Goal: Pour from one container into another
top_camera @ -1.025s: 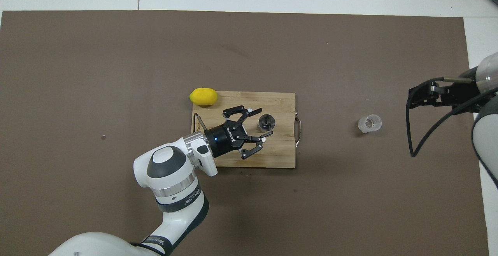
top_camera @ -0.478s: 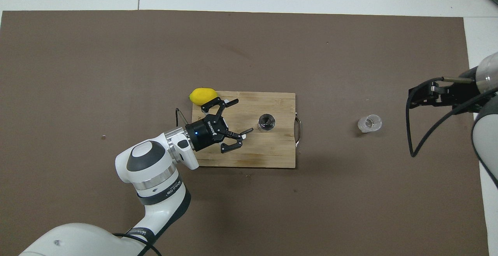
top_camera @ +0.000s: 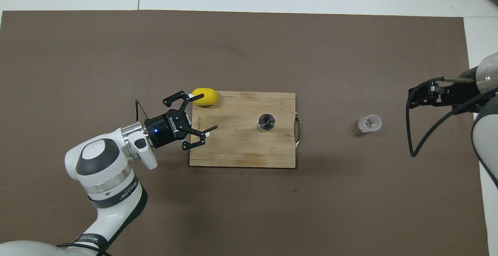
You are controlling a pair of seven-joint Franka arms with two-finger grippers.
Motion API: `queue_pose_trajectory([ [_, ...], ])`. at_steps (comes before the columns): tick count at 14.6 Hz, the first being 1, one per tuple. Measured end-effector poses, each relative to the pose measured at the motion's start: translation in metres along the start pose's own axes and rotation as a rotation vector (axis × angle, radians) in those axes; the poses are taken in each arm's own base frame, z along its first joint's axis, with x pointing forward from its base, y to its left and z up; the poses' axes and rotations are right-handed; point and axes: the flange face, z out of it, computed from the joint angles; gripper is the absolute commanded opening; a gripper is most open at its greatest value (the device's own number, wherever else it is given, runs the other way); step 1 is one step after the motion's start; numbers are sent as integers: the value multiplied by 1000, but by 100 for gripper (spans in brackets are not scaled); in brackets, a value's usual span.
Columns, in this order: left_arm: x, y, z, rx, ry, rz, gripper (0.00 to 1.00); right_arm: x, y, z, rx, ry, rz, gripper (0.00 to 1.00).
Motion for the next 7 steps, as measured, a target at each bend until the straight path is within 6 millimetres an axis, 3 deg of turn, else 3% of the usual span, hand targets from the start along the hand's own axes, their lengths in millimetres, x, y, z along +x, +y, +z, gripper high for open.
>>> queue_pose_trajectory([
  [4,-13,-27,-54,-81,-45,86,100,0,0,0,0,0,0,100],
  [7,-25,-49,-107,-154,-92,145,100,0,0,0,0,0,0,100],
])
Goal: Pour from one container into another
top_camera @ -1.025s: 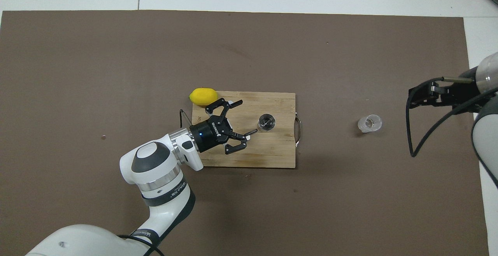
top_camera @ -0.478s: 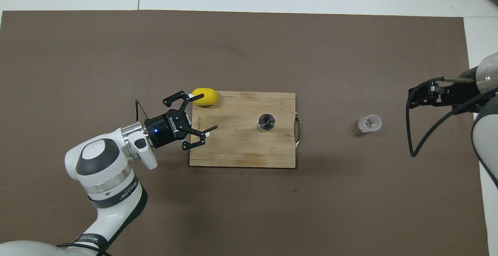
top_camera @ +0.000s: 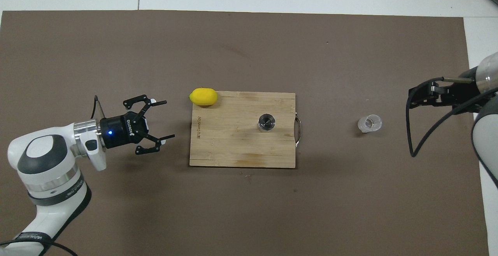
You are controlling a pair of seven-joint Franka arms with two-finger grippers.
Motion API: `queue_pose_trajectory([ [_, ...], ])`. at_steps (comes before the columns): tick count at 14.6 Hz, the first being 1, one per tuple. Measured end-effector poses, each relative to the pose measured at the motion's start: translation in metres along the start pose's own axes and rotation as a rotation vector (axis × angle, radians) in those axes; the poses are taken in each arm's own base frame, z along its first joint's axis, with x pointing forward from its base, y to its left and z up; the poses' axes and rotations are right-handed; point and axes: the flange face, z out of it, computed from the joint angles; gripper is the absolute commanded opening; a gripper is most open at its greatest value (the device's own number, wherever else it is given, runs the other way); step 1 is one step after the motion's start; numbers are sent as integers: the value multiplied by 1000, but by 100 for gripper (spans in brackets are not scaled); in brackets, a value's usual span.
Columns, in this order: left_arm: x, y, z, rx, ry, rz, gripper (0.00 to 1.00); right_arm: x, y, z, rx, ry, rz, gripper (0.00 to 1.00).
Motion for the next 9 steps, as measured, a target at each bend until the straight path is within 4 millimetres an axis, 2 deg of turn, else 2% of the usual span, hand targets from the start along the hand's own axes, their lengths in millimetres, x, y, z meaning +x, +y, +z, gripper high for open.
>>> queue_pose_trajectory([
  [5,-18,-26,-111,-101,-131,103,100,0,1,0,0,0,3,98],
  [7,-10,-43,-160,-148,-224,145,100,1,2,1,0,1,3,87],
  [8,-1,-52,-186,-172,-270,158,100,1,2,1,1,4,3,75],
  [9,10,-62,-210,-192,-312,166,100,2,2,3,1,5,7,70],
])
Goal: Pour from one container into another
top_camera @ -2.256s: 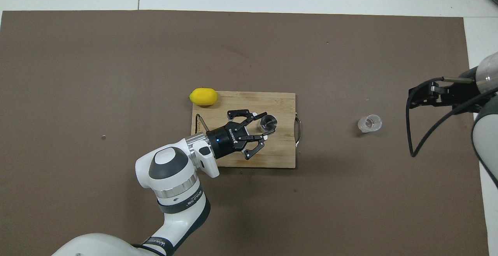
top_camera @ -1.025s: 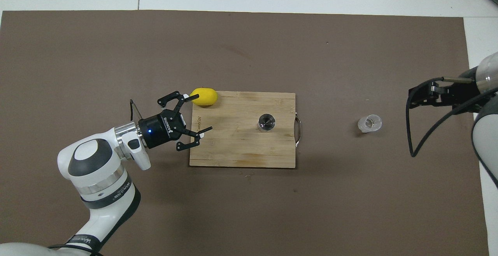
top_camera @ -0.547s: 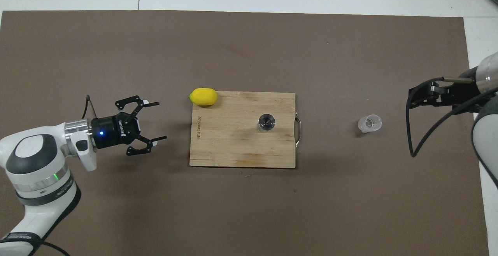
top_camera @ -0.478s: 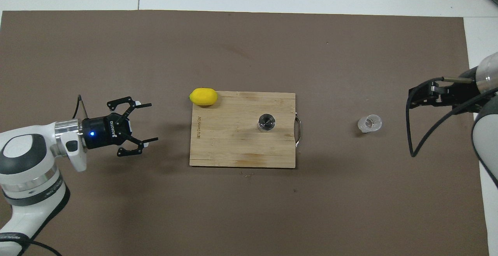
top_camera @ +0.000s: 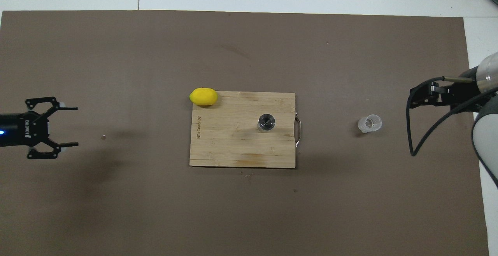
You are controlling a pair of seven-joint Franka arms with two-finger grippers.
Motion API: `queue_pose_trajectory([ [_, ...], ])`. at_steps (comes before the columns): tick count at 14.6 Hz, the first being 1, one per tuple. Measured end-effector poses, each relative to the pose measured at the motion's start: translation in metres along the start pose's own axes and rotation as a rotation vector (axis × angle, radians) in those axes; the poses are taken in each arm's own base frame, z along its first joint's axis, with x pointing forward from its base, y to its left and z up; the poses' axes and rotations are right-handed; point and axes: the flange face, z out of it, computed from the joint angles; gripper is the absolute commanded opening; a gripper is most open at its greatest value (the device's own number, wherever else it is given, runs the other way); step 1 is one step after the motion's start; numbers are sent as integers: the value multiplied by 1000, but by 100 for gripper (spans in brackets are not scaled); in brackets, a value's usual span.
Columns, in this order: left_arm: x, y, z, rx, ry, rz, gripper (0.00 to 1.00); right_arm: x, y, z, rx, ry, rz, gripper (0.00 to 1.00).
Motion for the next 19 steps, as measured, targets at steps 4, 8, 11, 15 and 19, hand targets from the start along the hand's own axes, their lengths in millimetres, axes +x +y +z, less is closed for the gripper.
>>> queue_pose_trajectory([
  [4,21,-24,-81,-54,-183,-14,100,4,14,20,-6,-27,165,54],
  [8,49,-43,-113,-56,-294,-170,100,17,35,48,2,-75,317,86],
  [11,75,-61,-120,-39,-386,-321,100,31,60,78,91,-165,543,91],
  [15,148,-99,-108,4,-501,-448,100,58,85,136,194,-266,884,99],
  [19,172,-107,-82,43,-509,-744,100,65,92,196,287,-367,1166,100],
])
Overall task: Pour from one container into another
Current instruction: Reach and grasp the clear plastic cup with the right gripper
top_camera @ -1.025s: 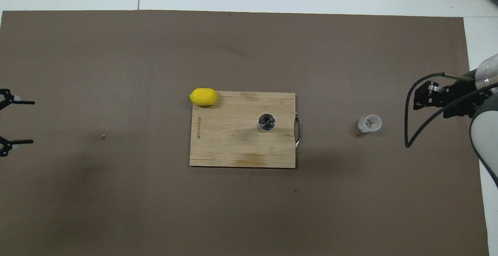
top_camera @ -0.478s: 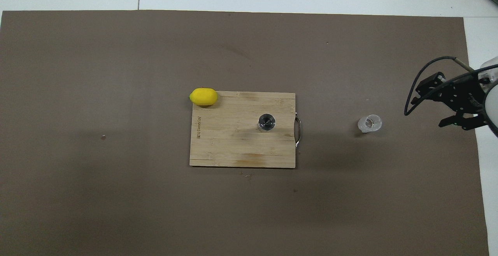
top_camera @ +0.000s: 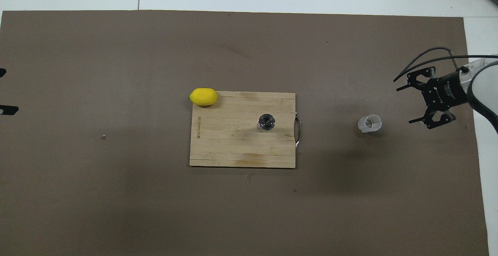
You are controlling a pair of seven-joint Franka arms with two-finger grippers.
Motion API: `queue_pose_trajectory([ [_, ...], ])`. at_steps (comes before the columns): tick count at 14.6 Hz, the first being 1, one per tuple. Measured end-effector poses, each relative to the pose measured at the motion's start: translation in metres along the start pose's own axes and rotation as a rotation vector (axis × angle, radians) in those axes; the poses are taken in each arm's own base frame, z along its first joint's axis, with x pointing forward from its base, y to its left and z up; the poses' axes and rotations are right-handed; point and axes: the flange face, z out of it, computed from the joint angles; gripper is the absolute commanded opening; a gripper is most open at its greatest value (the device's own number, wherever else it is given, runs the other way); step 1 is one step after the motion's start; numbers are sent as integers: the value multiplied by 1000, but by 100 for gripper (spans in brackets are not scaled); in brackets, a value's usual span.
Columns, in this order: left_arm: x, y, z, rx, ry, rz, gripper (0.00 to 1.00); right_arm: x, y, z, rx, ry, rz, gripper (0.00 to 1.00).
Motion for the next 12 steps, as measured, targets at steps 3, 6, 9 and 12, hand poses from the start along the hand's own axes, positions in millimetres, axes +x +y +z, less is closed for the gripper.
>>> queue_pose_trajectory([
  [3,18,10,10,13,-75,-131,100,20,15,33,29,-76,104,100],
  [6,53,34,11,118,-229,-249,100,29,24,54,53,-127,161,100],
  [9,59,51,4,179,-295,-428,100,42,35,76,73,-173,157,100],
  [12,51,51,0,229,-302,-683,100,72,48,101,101,-248,163,100],
])
